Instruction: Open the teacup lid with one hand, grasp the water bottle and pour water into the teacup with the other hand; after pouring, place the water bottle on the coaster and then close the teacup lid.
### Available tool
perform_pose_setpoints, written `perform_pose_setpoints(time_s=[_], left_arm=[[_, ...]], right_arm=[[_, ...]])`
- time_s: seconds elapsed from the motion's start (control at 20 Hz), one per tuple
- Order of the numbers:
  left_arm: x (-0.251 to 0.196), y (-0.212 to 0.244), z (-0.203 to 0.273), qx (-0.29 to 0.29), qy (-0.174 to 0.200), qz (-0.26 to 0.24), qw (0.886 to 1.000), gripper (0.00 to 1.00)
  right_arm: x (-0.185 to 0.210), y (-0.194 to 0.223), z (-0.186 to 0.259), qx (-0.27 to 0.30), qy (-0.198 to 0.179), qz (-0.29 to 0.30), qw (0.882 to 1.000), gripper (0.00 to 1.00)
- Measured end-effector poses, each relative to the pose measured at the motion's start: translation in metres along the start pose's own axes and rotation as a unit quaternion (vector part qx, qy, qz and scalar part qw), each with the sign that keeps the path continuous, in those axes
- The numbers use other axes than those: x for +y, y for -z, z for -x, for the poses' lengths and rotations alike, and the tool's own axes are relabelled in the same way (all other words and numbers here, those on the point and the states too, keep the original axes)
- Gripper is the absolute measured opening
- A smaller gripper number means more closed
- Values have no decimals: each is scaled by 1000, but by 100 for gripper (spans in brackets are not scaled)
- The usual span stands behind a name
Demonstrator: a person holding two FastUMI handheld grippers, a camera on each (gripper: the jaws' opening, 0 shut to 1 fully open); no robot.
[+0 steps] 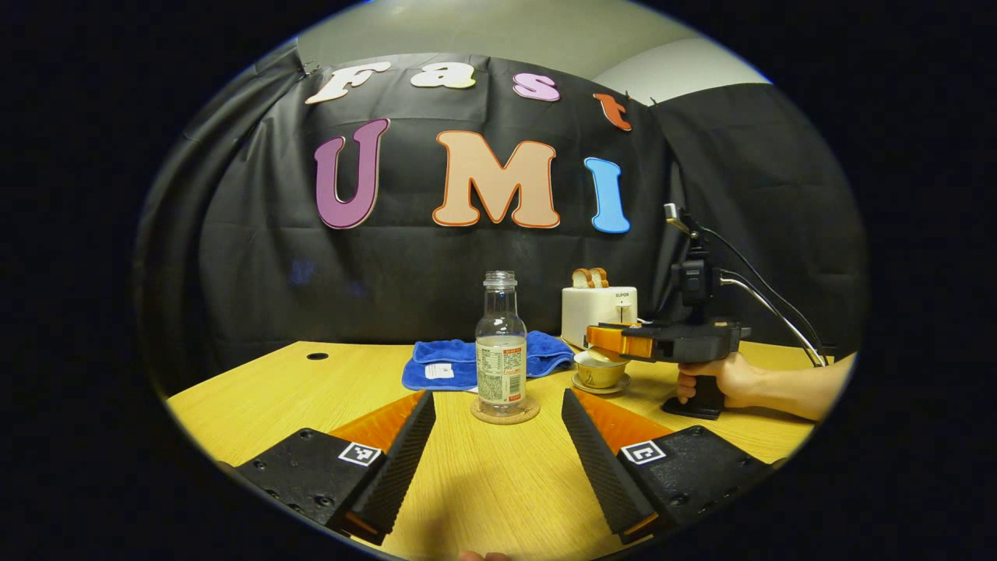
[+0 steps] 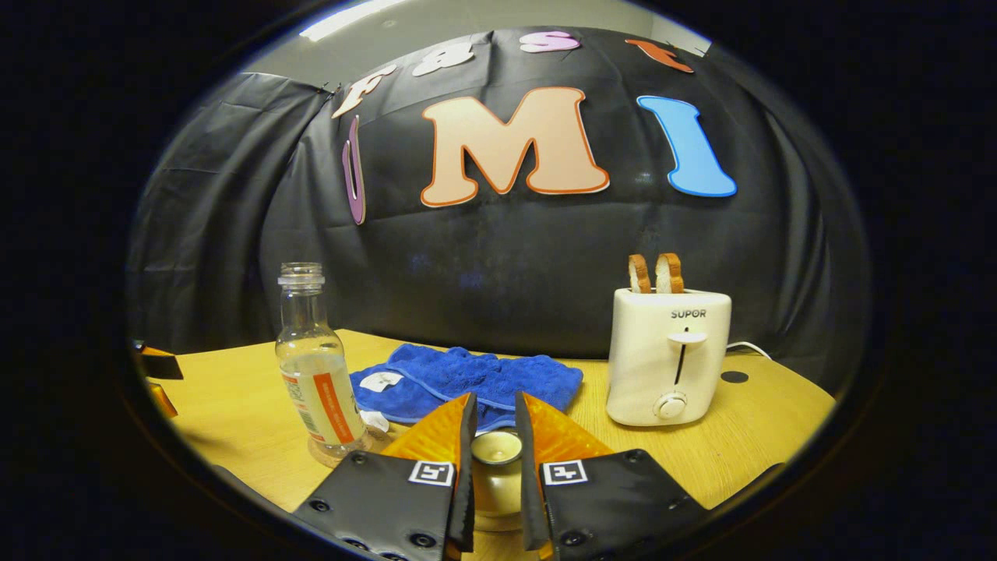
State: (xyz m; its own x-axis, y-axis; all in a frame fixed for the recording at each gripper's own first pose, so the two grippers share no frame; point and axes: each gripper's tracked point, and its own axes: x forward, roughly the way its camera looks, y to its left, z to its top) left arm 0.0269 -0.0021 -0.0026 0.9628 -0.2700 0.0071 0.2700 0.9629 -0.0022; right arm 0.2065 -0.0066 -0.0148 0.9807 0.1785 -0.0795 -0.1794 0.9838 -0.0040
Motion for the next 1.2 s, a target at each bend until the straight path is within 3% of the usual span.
perform_pose_setpoints(time_s=[0.4, 0.6, 0.7, 0.85, 1.0, 1.05, 1.2], left_arm=[[1, 0, 4, 0, -3, 0, 1000, 95], [1, 1, 4, 0, -3, 0, 1000, 95], [1, 0, 3, 1, -4, 0, 1000, 95], [11, 2, 5, 4, -25, 1, 1000, 95], [13, 1, 5, 5, -40, 1, 999, 95], [14, 1, 5, 5, -44, 1, 999, 95], [14, 2, 4, 5, -53, 1, 999, 95]], right_arm=[[1, 15, -7, 50, -2, 5, 999, 27], [3, 13, -7, 49, -9, 4, 999, 27], [1, 16, -5, 52, -5, 0, 999, 35], [2, 6, 1, 27, 7, 12, 1000, 59], [-10, -5, 17, -14, 52, 11, 999, 83], [-12, -10, 28, -30, 61, 1, 998, 95], [-9, -8, 58, -34, 94, -2, 995, 87]])
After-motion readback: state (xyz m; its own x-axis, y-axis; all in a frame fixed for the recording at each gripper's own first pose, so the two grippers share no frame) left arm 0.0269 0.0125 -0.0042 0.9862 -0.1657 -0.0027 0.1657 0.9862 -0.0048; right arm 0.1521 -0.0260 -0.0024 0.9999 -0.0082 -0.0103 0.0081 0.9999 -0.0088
